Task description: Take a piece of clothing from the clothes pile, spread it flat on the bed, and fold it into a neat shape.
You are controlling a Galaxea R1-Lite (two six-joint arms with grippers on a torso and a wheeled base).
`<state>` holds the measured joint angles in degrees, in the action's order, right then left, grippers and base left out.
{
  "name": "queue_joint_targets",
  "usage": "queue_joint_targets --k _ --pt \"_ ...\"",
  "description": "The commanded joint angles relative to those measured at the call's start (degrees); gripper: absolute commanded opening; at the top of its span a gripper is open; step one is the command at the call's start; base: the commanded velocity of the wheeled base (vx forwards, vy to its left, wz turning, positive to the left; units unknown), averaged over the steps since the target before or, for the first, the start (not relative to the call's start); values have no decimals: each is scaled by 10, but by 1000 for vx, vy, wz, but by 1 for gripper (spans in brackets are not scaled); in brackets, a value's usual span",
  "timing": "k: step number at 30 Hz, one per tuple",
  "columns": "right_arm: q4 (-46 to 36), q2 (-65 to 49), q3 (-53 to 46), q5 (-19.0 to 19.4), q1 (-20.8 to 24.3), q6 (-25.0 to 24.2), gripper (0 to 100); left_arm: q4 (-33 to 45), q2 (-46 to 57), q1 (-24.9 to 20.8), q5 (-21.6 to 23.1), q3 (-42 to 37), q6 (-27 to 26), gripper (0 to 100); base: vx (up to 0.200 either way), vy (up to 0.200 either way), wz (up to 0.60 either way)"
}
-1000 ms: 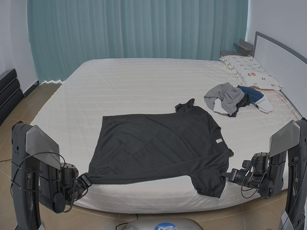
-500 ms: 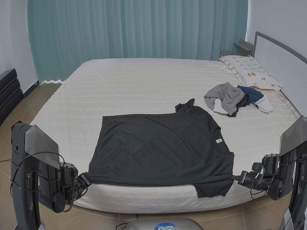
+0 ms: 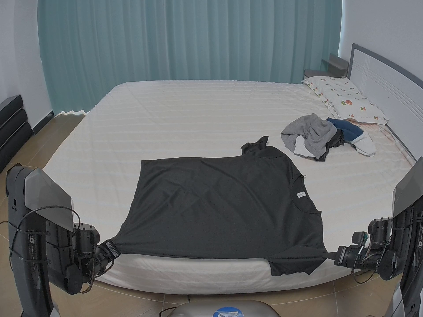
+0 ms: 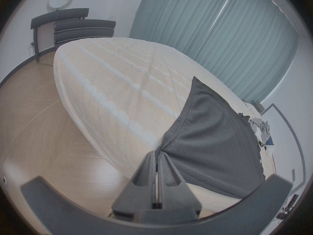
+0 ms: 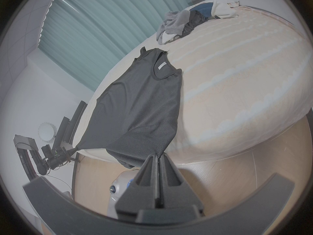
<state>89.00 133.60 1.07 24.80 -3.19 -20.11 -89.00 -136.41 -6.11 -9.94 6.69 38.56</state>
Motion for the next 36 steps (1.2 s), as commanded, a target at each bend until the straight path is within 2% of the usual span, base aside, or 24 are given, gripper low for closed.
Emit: queue_joint_targets --k 1,6,10,15,23,36 --pt "5 -14 -11 -1 -2 3 0 -3 4 1 -13 -19 -27 0 0 0 0" --pt "-37 -39 -11 0 -9 20 0 -3 5 2 -17 -24 -31 0 0 0 0" --pt "-118 -67 -11 0 -14 66 0 -3 5 7 -17 -38 -52 0 0 0 0" --pt "-185 -107 -11 1 -18 83 0 -3 10 6 -16 -61 -72 0 0 0 0" --pt "-233 -139 -11 0 -23 114 0 1 6 5 -18 -64 -82 0 0 0 0" --pt "-287 -171 -11 -1 -36 138 0 119 62 0 -23 -65 -103 0 0 0 0"
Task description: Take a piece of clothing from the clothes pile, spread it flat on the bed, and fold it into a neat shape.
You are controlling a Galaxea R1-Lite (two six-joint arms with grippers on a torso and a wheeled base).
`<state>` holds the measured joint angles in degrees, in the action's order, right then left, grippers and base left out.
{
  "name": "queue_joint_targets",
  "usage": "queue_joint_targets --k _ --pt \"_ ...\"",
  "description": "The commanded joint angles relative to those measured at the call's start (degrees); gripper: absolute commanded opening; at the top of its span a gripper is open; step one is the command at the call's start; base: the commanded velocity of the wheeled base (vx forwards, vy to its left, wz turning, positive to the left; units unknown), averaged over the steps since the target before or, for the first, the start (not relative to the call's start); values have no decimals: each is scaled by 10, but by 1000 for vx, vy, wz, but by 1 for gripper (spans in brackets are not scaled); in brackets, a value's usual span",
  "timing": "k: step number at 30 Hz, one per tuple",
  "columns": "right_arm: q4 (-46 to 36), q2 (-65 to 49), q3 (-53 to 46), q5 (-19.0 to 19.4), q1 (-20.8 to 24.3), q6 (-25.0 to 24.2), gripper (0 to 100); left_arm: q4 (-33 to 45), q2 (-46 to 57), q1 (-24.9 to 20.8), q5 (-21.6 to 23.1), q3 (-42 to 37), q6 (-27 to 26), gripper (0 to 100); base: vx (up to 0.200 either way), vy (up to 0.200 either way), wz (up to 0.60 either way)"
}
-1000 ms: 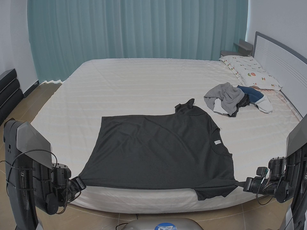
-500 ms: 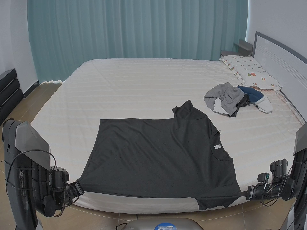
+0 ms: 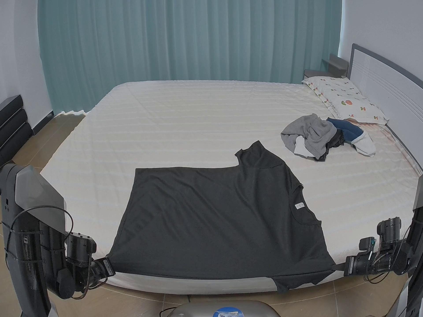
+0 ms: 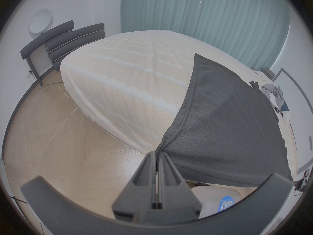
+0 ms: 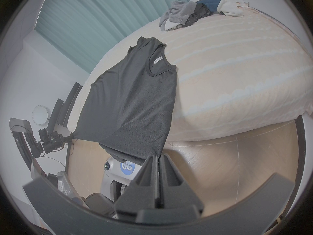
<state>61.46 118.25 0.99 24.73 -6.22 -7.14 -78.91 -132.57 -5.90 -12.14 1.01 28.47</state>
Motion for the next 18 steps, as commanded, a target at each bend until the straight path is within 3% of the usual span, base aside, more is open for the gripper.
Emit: queue_joint_targets --k 1,2,9,18 --pt "-12 -17 -10 0 -6 8 0 18 24 -3 -1 -8 -2 0 0 0 0" --pt "-38 -28 -10 0 -13 31 0 69 44 -11 0 -8 -9 0 0 0 0" --pt "-54 -43 -10 2 -31 61 0 89 55 -22 0 -8 -8 0 0 0 0" --pt "10 -42 -6 19 -29 53 0 -1 54 -17 10 -4 28 0 0 0 0"
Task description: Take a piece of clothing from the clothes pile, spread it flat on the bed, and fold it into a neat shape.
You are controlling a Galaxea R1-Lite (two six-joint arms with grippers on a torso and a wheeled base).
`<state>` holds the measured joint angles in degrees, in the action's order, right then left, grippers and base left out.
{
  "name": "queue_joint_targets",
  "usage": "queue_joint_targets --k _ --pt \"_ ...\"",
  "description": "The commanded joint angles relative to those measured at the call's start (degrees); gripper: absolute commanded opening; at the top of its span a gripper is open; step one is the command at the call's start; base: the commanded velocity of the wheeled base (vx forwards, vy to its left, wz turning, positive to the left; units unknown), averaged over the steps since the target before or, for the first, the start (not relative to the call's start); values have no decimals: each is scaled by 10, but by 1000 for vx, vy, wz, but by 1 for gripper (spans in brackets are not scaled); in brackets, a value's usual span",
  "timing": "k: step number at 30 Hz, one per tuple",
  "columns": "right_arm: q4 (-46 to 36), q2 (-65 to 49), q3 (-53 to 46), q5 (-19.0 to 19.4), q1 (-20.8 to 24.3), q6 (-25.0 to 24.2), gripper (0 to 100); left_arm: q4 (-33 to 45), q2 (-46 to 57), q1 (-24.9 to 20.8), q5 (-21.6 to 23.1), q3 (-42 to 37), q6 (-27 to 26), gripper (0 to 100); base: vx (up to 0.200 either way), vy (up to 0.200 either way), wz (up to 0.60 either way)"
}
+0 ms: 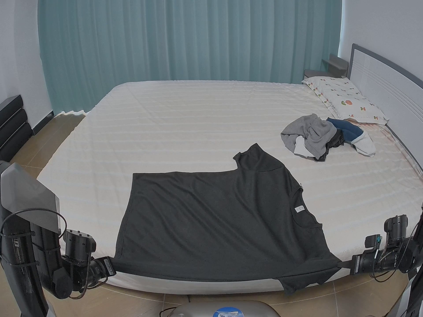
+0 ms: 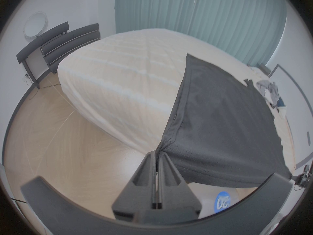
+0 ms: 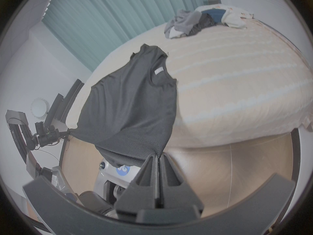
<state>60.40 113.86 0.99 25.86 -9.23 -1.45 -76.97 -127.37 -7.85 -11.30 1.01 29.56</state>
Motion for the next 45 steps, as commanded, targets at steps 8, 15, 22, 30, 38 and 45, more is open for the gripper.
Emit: queue_joint_targets --k 8,15,22,30,38,45 --pt "141 -8 10 7 18 -122 0 -123 7 4 37 17 113 0 0 0 0" --pt "158 -3 35 6 18 -135 0 -124 16 13 36 58 155 0 0 0 0" --pt "150 9 72 7 23 -137 0 -124 14 13 39 89 177 0 0 0 0" --pt "149 54 145 0 42 -137 0 -123 2 14 39 136 178 0 0 0 0" --pt "148 114 225 -28 66 -138 0 -123 -36 23 39 177 177 0 0 0 0" --pt "147 115 241 -34 72 -138 0 -123 -32 31 39 171 178 0 0 0 0"
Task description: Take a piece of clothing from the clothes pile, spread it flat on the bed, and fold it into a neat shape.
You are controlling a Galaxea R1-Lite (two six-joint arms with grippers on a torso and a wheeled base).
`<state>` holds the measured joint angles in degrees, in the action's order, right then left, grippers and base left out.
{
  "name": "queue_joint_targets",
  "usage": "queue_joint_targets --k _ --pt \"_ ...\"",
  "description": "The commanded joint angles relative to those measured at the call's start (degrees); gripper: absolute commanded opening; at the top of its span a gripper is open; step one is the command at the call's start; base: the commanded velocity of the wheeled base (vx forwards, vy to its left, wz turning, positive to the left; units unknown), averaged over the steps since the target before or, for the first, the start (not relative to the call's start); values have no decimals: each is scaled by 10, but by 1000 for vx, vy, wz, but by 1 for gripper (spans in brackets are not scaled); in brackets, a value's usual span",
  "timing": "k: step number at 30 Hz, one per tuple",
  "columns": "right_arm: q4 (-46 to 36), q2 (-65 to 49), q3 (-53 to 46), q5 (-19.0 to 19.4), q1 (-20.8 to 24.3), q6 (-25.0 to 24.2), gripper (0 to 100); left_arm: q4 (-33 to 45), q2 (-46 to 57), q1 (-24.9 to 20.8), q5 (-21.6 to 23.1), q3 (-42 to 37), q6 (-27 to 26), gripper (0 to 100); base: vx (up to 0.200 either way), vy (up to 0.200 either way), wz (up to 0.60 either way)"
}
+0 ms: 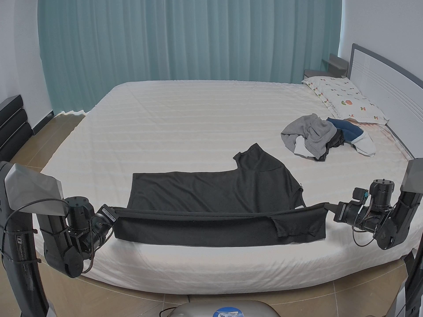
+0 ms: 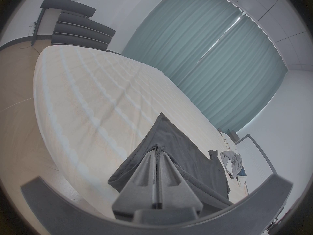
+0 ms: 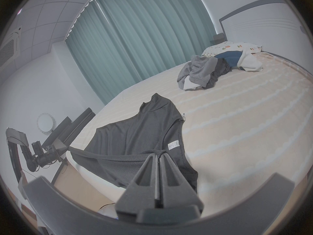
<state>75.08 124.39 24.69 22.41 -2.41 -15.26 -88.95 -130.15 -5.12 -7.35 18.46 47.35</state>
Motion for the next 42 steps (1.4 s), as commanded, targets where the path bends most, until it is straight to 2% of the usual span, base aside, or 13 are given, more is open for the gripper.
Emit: queue_joint_targets --k 1,5,14,18,24,32,42 --pt "2 -4 -3 0 3 0 0 -3 5 5 1 -12 1 0 0 0 0" --pt "1 -58 -45 6 -1 -27 0 -3 43 5 1 -47 0 0 0 0 0" --pt "1 -98 -89 11 -2 -28 0 -3 45 -1 1 -68 -1 0 0 0 0" --pt "1 -81 -75 11 -2 -28 0 -3 30 -2 4 -58 -2 0 0 0 0" --pt "0 -31 -26 9 1 -30 0 -3 2 4 42 -30 -2 0 0 0 0" --pt "-28 20 46 9 7 -31 0 -2 -47 5 40 25 -4 0 0 0 0" --pt "-33 61 88 5 14 -34 0 -2 -51 20 40 54 -3 0 0 0 0"
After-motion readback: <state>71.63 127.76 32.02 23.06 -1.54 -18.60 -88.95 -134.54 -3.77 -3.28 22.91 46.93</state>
